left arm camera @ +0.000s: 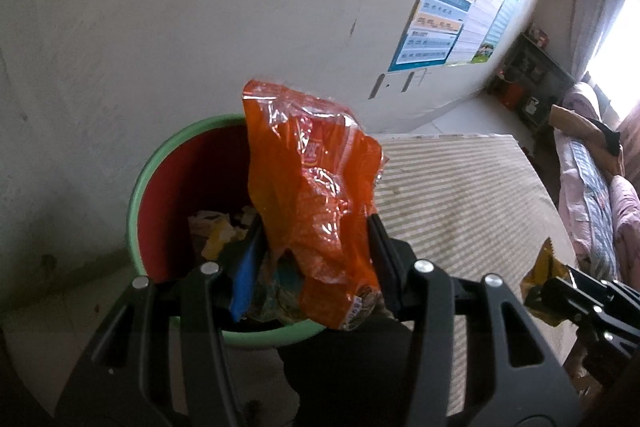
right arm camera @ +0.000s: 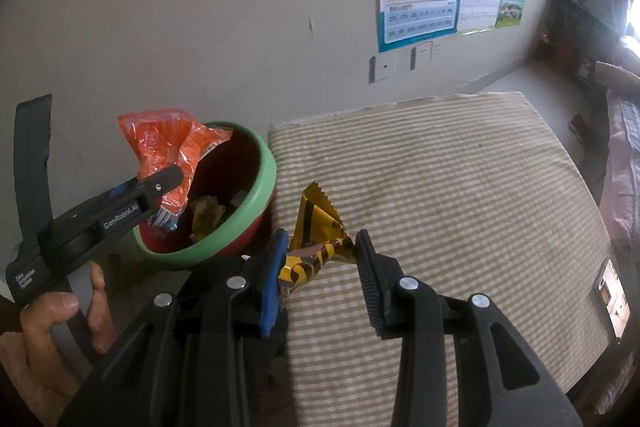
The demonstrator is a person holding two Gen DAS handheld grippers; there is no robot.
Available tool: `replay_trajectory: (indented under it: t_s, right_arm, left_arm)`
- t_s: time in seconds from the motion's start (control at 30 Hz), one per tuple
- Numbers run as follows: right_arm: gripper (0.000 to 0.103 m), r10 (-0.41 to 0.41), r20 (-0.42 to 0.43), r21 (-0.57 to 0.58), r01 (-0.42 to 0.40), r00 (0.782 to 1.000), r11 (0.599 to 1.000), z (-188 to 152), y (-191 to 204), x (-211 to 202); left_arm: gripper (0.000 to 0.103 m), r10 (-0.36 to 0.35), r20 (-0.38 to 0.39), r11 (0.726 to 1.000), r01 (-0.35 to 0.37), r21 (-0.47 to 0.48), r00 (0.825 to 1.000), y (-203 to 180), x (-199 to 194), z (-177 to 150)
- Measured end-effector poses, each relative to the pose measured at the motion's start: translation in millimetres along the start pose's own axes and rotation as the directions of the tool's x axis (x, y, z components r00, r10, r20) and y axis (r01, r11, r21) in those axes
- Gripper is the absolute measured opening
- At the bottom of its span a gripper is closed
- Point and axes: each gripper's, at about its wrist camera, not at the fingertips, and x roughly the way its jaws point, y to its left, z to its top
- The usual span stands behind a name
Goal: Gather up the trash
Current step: 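Lift and carry the orange bag and gold wrapper over the bucket, then open both tools to drop the orange bag and gold wrapper into the bucket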
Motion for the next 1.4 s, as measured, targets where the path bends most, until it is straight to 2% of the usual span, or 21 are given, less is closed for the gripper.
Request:
replay_trajectory:
  t_s: [0.53,1.0,1.4]
  right_arm:
    - [0.034,0.030,-0.019,-0.080,-0.031,0.999,0.996,25,39,28]
    - [0.035,0.057,-0.002,-0.144,-0.057,0.998,0.988,51,64,38]
    - [0.035,0.071,-0.042,-0.174,-0.077,0.997,0.982,55,72,56]
  left_arm:
    - [0.049,0.046,-0.008,0.997,-0.046,-0.060,0.999,44,8,5]
    - [0.049,0.062,-0.009,0.996,-0.062,-0.057,0.998,53,16,16]
    - [0.049,0.078,-0.025,0.995,-0.080,-0.061,0.997,62,27,17]
